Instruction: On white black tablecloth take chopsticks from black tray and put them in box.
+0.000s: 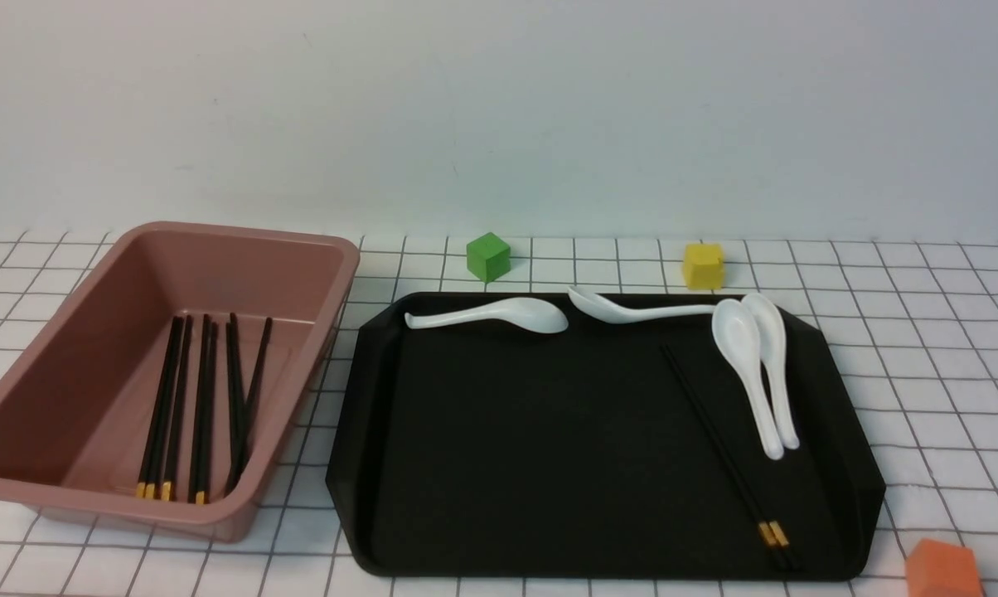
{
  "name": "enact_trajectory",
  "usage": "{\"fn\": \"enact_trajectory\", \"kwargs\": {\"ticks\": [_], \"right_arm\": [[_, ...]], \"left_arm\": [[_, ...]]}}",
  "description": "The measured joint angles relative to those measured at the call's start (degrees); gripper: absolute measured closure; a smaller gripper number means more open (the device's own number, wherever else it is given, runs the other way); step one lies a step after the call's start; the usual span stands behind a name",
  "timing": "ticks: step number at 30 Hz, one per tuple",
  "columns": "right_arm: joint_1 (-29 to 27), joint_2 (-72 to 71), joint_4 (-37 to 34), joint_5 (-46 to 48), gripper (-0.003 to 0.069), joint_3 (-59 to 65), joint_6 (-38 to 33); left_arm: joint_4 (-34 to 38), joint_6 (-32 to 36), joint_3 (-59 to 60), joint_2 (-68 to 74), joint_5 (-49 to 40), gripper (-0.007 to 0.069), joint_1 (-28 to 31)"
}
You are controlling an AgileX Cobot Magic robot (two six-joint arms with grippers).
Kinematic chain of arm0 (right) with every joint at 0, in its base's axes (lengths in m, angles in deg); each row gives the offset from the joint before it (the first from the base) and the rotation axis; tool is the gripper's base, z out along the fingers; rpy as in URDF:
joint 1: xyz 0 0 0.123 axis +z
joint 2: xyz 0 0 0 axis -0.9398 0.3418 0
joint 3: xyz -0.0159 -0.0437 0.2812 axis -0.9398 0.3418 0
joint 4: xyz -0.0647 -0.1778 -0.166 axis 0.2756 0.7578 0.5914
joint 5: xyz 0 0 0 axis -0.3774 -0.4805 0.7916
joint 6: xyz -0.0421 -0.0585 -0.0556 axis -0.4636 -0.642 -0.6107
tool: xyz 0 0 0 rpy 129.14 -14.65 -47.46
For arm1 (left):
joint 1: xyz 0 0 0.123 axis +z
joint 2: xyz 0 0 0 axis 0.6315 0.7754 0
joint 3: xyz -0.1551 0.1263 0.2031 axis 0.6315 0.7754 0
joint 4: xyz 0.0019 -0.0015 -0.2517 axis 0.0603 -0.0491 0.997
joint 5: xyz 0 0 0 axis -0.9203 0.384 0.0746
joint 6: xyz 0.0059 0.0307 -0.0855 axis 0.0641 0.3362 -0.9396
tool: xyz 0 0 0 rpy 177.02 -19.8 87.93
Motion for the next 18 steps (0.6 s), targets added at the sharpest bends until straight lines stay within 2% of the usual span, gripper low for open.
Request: {"fn": "enact_trajectory", "kwargs": {"ticks": [18], "right_arm": [[-0.2,0.0,1.2,2.2,0.0585,-0.3,-0.1]], "left_arm": [[0.0,0.0,0.0,0.0,0.0,0.0385,0.0]]}}
